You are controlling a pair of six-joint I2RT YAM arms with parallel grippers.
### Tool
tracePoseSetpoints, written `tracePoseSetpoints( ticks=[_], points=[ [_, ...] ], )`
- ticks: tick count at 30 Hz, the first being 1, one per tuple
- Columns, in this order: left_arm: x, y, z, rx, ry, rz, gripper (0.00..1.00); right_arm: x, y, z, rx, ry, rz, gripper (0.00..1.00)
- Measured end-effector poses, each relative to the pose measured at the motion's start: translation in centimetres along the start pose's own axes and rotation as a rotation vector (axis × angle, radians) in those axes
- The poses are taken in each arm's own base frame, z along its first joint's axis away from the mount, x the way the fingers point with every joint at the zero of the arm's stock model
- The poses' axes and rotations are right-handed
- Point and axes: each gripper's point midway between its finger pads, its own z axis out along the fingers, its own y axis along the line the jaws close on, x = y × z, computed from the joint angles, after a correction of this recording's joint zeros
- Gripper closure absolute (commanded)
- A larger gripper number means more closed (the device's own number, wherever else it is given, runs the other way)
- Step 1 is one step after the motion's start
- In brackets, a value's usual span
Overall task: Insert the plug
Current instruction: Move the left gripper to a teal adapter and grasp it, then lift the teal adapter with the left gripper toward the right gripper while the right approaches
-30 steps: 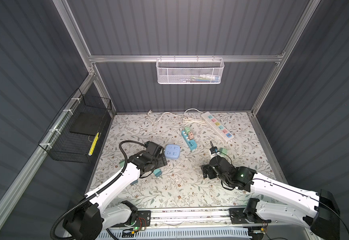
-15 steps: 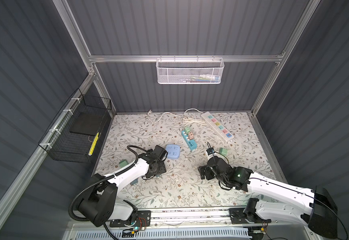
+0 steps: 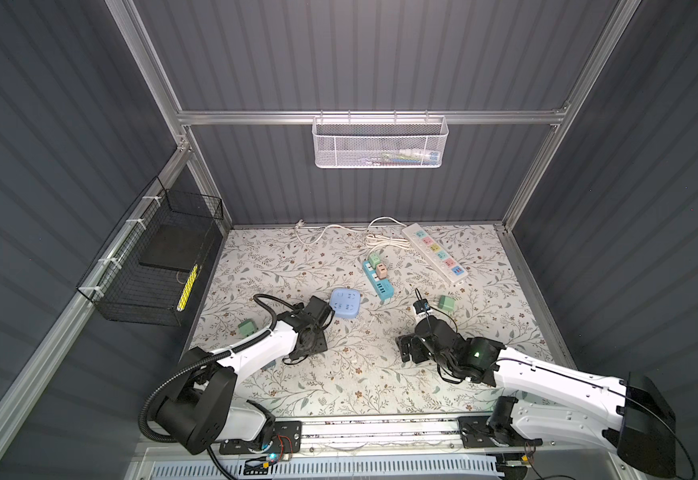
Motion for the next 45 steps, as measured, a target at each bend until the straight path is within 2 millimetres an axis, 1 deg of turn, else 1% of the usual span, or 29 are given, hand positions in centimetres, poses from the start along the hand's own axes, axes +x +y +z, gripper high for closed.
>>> tracePoseSetpoints(
  ticks=[3,7,10,12,14,20,23,27,30,31,33,35,39,41,43,45],
  points=[
    [-0.1,0.2,0.0,-0.007,-0.008,0.019,0.40,0.1,0.0,0.1,-0.001,0.001,0.000,0.03],
    [-0.1,0.4,0.5,-0.028,-0.003,0.049,0.44,0.1,0.1,0.1,-0.004,-0.001,0.003,0.03],
    [0.1,0.5,1.0,-0.044,0.007,0.071,0.48,0.1,0.1,0.1,-0.005,-0.001,0.007,0.03],
    [0.0,0.5,1.1,-0.049,0.003,0.085,0.53,0.1,0.1,0.1,-0.006,-0.001,0.007,0.03],
    [-0.1,0.5,1.1,-0.048,-0.002,0.096,0.57,0.1,0.1,0.1,-0.006,-0.001,0.008,0.03],
    [-0.4,0.3,1.1,-0.041,-0.012,0.148,0.61,0.2,0.2,0.2,-0.005,0.004,0.007,0.03],
    [-0.4,-0.3,1.2,-0.013,-0.011,0.178,0.64,0.3,0.2,0.2,-0.006,0.004,0.006,0.02],
    [-0.6,-1.9,1.0,0.064,-0.015,0.220,0.67,0.2,0.2,0.2,-0.006,0.004,0.006,0.02],
    [-0.9,-3.9,0.4,0.151,-0.042,0.260,0.68,0.2,0.1,0.2,-0.007,0.007,0.011,0.02],
    [-0.9,-4.8,0.0,0.186,-0.059,0.283,0.69,0.2,0.0,0.2,-0.007,0.008,0.014,0.03],
    [-0.7,-6.2,-0.3,0.223,-0.069,0.335,0.71,0.1,-0.3,0.3,-0.004,0.011,0.027,0.03],
    [-0.4,-7.4,-0.4,0.219,-0.052,0.395,0.71,0.0,-0.6,0.4,-0.001,0.014,0.040,0.03],
    [0.3,-10.4,0.4,0.191,-0.022,0.521,0.69,-0.2,-1.0,0.0,-0.005,0.002,0.058,0.03],
    [1.3,-11.1,0.8,0.172,-0.001,0.582,0.65,-0.4,-1.2,-0.4,-0.010,-0.008,0.066,0.02],
    [2.0,-11.2,0.9,0.158,0.006,0.619,0.63,-0.6,-1.4,-0.6,-0.012,-0.018,0.073,0.02],
    [2.3,-11.2,0.9,0.153,0.010,0.642,0.59,-0.7,-1.5,-0.8,-0.011,-0.023,0.078,0.03]
  ],
)
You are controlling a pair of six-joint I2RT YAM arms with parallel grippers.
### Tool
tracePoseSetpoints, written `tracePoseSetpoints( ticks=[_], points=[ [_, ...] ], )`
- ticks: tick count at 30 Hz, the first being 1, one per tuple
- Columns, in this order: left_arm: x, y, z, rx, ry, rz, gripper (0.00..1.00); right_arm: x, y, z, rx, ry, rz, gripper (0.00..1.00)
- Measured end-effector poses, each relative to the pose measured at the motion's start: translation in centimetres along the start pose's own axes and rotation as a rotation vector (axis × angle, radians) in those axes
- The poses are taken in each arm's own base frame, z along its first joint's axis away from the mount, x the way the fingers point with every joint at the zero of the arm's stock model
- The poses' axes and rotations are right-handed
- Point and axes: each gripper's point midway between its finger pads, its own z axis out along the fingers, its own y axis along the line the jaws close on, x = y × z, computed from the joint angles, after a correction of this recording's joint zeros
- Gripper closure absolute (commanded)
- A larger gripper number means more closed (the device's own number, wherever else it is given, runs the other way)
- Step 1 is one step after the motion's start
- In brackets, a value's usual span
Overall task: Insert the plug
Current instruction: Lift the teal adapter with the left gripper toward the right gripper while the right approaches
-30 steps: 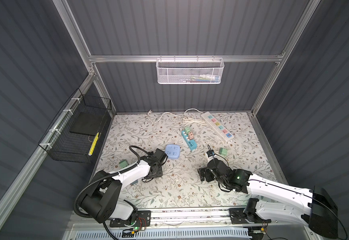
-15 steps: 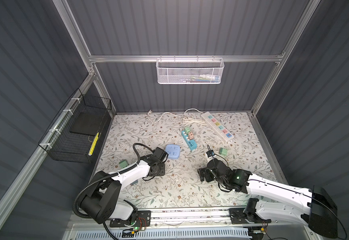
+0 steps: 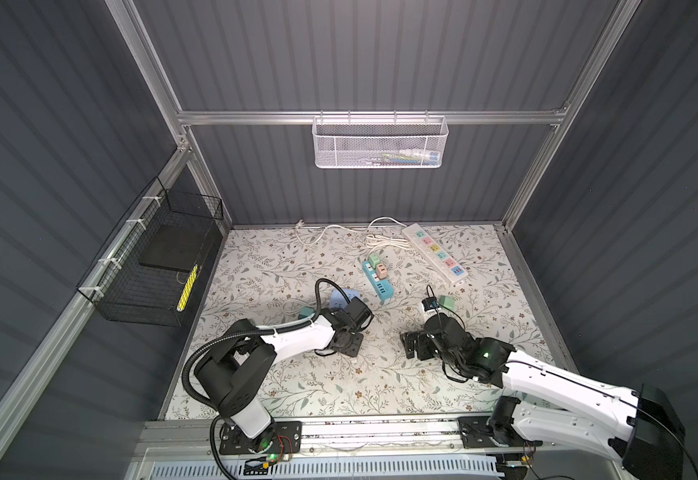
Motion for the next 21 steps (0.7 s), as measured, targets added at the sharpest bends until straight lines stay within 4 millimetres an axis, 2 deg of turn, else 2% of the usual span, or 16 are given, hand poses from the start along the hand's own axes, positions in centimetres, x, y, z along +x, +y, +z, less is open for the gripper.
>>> tracePoseSetpoints(
  ticks=[5,8,11,16,21],
  points=[
    [0.29,0.18,0.25,-0.016,0.028,0.018,0.40,0.07,-0.33,-0.06,0.006,0.002,0.004,0.03],
    [0.52,0.37,0.24,-0.025,0.037,0.019,0.38,0.08,-0.36,-0.09,0.006,0.003,0.005,0.02],
    [0.54,0.40,0.24,-0.027,0.038,0.019,0.45,0.04,-0.36,-0.14,0.004,0.002,0.007,0.02],
    [0.32,0.39,0.25,-0.027,0.026,0.026,0.66,0.04,-0.40,-0.11,0.002,0.004,0.010,0.02],
    [0.38,0.31,-0.01,-0.006,-0.008,0.040,0.74,0.11,-0.31,-0.09,-0.006,0.010,0.012,0.02]
  ],
)
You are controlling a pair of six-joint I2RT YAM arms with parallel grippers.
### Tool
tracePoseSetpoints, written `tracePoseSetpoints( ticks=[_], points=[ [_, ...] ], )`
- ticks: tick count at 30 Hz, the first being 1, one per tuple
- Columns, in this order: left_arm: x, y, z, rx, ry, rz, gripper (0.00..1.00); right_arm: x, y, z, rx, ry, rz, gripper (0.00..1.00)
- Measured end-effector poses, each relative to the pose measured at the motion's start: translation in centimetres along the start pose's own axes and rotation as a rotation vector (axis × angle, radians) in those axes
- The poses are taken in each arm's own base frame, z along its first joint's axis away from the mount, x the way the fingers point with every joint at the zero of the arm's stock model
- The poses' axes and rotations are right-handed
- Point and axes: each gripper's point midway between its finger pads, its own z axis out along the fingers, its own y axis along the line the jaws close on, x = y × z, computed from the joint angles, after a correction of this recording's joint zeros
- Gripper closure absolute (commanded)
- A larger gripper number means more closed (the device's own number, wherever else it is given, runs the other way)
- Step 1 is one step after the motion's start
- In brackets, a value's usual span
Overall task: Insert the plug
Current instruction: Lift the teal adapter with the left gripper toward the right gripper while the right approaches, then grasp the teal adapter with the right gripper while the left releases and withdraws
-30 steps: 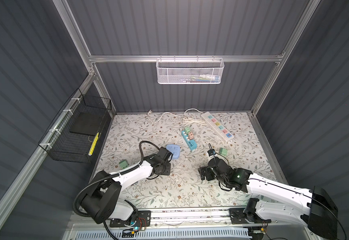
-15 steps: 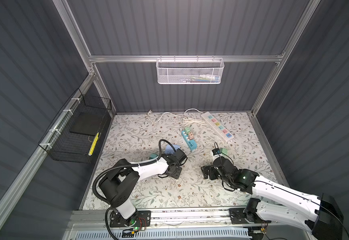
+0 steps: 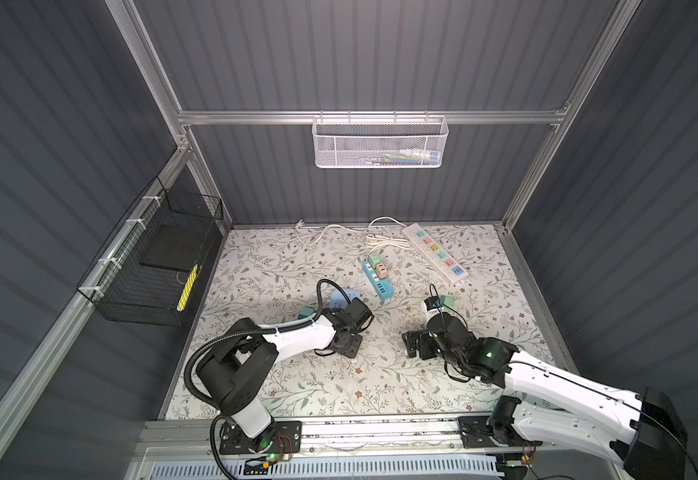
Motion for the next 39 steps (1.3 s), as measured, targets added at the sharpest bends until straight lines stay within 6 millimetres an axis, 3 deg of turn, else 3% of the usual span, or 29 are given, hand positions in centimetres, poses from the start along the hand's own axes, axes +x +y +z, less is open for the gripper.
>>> tracePoseSetpoints(
  ticks=[3,9,15,25,39],
  points=[
    [-0.6,-0.2,-1.4,0.029,-0.096,0.012,0.81,0.0,0.1,0.1,-0.033,0.018,0.026,0.04],
    [-5.1,-3.5,-6.1,0.123,-0.496,0.100,0.83,-1.1,-0.9,0.5,-0.141,0.027,0.171,0.14],
    [-7.2,-6.7,-7.6,0.179,-0.715,0.261,0.83,-2.4,2.0,-0.3,-0.295,0.051,0.130,0.25],
    [-8.4,-9.2,-9.9,0.242,-0.835,0.379,0.82,-4.2,5.6,-0.7,-0.474,0.084,0.087,0.41],
    [-8.2,-9.6,-11.3,0.274,-0.867,0.404,0.82,-4.9,7.8,1.4,-0.563,0.133,0.111,0.62]
  ],
)
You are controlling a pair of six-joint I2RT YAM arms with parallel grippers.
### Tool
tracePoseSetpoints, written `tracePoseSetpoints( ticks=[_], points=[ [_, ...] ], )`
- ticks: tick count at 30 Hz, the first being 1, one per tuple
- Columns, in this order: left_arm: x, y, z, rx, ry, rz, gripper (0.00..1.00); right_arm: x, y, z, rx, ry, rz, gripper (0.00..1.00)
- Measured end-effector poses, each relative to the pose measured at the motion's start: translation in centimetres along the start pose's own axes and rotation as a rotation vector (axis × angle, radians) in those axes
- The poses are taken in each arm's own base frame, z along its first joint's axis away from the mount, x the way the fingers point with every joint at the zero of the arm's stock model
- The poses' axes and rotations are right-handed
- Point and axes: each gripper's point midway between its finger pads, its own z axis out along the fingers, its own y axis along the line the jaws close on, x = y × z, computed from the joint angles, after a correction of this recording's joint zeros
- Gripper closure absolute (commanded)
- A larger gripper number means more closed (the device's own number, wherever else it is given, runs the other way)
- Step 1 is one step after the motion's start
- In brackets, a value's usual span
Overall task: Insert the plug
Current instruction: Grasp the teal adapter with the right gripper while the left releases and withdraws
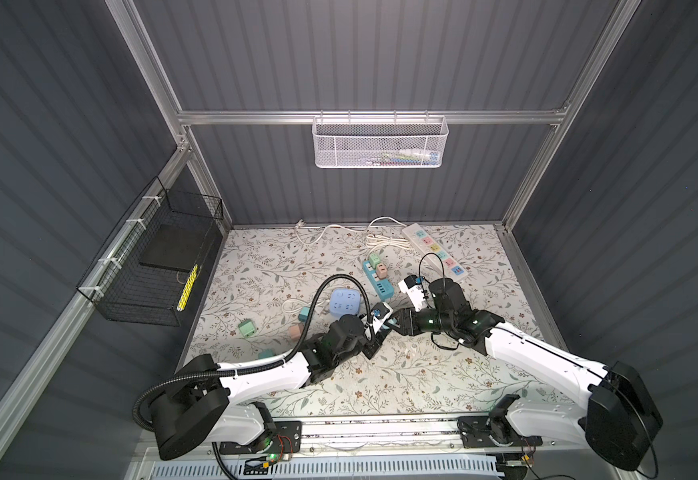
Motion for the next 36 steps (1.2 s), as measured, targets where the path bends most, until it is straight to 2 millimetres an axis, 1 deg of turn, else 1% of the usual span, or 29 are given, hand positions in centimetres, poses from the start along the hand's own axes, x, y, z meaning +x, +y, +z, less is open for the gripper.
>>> tracePoseSetpoints(
  ticks=[2,5,7,8,9,11,14,17,19,20,22,24,28,31,33,36],
  points=[
    [0.1,0.0,0.0,0.000,0.003,0.001,0.80,-0.1,0.2,0.1,-0.012,0.000,0.003,0.68],
    [0.2,0.1,0.0,-0.001,0.009,-0.001,0.75,-0.1,0.4,0.3,-0.026,0.005,-0.007,0.74],
    [0.2,0.1,-0.1,-0.003,0.012,0.000,0.63,-0.1,0.5,0.3,-0.033,0.009,-0.015,0.75],
    [0.2,0.1,-0.1,-0.004,0.012,-0.001,0.51,-0.1,0.5,0.3,-0.034,0.008,-0.015,0.77],
    [0.2,0.2,-0.2,-0.008,0.013,0.000,0.43,-0.1,0.5,0.3,-0.035,0.006,-0.016,0.77],
    [0.2,0.5,-0.2,-0.028,0.014,-0.006,0.38,-0.3,0.5,0.3,-0.032,0.001,-0.008,0.77],
    [0.3,1.3,-0.2,-0.076,0.020,-0.015,0.26,-0.5,0.2,0.2,-0.014,-0.015,-0.001,0.78],
    [0.2,2.9,-0.7,-0.168,0.021,-0.047,0.17,-1.4,-0.2,-0.2,0.031,-0.060,-0.009,0.77],
    [-0.3,4.1,-1.5,-0.247,0.005,-0.081,0.10,-2.5,-0.6,-0.9,0.076,-0.113,-0.022,0.78],
    [-0.4,4.8,-1.9,-0.293,-0.003,-0.102,0.09,-3.1,-0.7,-1.3,0.100,-0.142,-0.032,0.78],
    [-0.4,7.2,-2.9,-0.409,-0.013,-0.169,0.09,-4.0,-1.0,-2.0,0.141,-0.179,-0.045,0.78],
    [0.9,10.3,-3.7,-0.516,0.018,-0.260,0.09,-4.7,-1.3,-2.7,0.183,-0.211,-0.059,0.78],
    [4.4,15.8,-4.7,-0.658,0.113,-0.434,0.09,-5.3,-2.0,-3.3,0.241,-0.237,-0.074,0.78],
    [6.2,19.0,-4.8,-0.723,0.174,-0.534,0.09,-5.1,-2.5,-3.3,0.266,-0.229,-0.074,0.79],
    [6.8,20.8,-4.6,-0.743,0.194,-0.598,0.09,-5.0,-2.6,-3.5,0.274,-0.227,-0.073,0.79],
    [7.3,24.0,-3.6,-0.751,0.209,-0.693,0.11,-5.1,-2.4,-3.7,0.273,-0.233,-0.074,0.79]
  ],
)
